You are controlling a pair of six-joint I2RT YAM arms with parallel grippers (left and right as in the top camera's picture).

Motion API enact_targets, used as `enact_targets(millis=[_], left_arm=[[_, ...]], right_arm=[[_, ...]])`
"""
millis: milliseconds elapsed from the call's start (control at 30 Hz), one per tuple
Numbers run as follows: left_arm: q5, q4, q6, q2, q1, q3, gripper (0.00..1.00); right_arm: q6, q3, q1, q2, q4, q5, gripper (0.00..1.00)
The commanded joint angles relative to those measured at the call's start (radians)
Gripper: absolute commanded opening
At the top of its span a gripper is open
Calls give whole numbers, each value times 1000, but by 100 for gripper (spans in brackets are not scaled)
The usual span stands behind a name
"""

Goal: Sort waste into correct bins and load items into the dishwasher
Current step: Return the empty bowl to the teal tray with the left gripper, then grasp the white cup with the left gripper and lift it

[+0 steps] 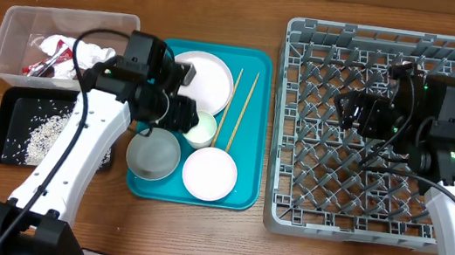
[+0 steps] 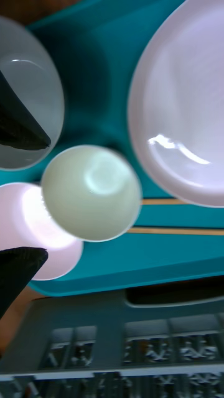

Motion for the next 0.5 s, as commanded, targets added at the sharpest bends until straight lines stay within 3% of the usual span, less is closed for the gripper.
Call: enact_targets(millis=[0, 367, 433, 467], left_arm=[[-85, 63, 32, 26, -3, 23, 51], [18, 89, 159, 234, -14, 23, 35], [18, 88, 159, 259, -14, 23, 24], [18, 89, 157, 273, -14, 23, 8]], right_arm=[[3, 19, -5, -2, 3, -1, 100], [3, 16, -5, 3, 3, -1, 100], [3, 16, -5, 5, 3, -1, 100], [3, 16, -5, 6, 3, -1, 100]])
